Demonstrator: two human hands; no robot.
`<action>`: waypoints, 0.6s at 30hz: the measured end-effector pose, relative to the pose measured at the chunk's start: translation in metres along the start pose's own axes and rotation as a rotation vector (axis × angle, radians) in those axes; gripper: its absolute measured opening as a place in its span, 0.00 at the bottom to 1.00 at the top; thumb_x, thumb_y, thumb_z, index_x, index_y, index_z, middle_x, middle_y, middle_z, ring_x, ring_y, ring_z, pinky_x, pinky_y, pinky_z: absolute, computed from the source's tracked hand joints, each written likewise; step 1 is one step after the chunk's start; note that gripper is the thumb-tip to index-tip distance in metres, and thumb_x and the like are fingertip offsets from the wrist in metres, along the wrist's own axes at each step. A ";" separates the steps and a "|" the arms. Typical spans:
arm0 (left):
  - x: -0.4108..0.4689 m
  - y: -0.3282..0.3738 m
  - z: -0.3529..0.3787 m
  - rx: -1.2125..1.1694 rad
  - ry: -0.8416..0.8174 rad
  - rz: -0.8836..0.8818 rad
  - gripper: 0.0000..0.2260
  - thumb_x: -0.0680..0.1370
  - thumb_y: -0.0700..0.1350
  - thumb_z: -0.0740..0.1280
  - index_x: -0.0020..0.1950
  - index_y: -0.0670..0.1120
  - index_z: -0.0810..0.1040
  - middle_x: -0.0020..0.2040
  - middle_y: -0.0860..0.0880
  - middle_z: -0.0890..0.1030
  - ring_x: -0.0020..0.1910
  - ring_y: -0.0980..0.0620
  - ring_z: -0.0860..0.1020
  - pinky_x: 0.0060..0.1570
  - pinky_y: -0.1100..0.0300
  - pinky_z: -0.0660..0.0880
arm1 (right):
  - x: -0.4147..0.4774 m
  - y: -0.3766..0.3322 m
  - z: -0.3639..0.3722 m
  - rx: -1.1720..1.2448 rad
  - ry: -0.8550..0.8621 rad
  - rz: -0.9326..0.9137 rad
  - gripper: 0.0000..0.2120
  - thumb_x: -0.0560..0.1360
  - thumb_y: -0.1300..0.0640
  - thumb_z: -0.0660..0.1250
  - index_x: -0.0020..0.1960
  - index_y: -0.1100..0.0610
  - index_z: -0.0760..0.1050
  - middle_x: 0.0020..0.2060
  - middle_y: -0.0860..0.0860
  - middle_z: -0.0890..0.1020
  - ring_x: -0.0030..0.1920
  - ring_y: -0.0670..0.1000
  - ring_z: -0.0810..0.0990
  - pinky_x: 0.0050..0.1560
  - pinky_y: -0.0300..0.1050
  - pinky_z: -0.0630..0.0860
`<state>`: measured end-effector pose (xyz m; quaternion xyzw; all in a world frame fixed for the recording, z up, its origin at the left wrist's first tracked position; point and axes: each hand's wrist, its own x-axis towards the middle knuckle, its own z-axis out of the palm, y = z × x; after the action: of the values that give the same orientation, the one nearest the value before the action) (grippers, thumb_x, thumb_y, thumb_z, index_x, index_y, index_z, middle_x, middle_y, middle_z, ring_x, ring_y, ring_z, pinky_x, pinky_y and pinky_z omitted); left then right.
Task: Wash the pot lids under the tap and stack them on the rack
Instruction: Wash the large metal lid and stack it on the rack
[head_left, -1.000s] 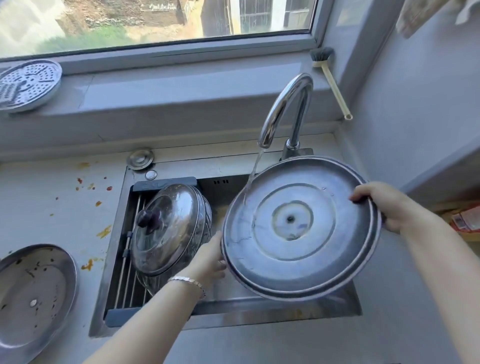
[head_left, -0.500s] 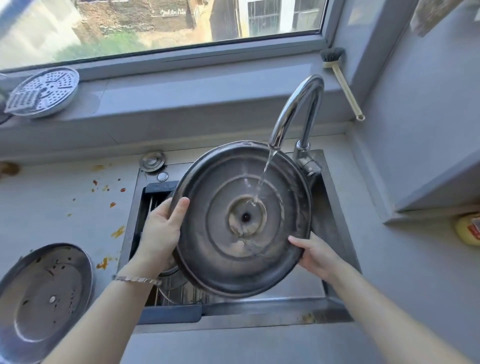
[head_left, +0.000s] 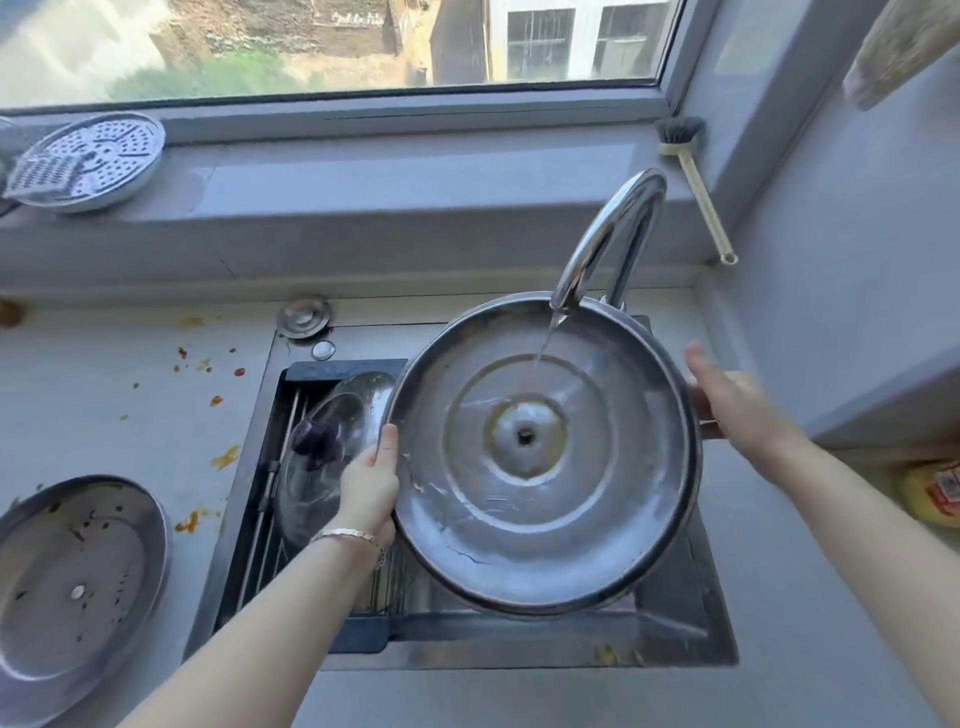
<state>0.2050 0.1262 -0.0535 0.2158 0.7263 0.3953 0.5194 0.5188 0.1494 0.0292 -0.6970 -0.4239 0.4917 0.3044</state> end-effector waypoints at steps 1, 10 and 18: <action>-0.002 0.004 -0.002 0.016 0.024 0.051 0.19 0.76 0.58 0.63 0.41 0.41 0.76 0.40 0.42 0.77 0.40 0.46 0.75 0.49 0.47 0.75 | 0.005 0.006 0.004 0.020 0.003 0.036 0.25 0.81 0.45 0.50 0.43 0.62 0.77 0.33 0.53 0.77 0.34 0.53 0.75 0.37 0.44 0.73; -0.026 0.063 -0.010 0.280 0.040 0.515 0.21 0.78 0.50 0.64 0.36 0.33 0.69 0.30 0.42 0.69 0.29 0.51 0.67 0.30 0.60 0.66 | 0.063 0.031 0.064 0.514 0.096 0.248 0.24 0.81 0.56 0.54 0.73 0.66 0.56 0.73 0.61 0.61 0.72 0.58 0.63 0.69 0.50 0.65; -0.041 0.078 -0.004 0.322 0.089 0.536 0.19 0.78 0.49 0.64 0.32 0.40 0.65 0.27 0.47 0.65 0.28 0.51 0.62 0.28 0.58 0.58 | 0.084 0.009 0.081 0.310 0.154 0.241 0.18 0.78 0.58 0.58 0.62 0.70 0.71 0.60 0.66 0.75 0.61 0.65 0.74 0.63 0.57 0.70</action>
<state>0.2083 0.1417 0.0331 0.4614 0.7187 0.4072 0.3238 0.4579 0.2210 -0.0412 -0.7230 -0.2320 0.5292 0.3786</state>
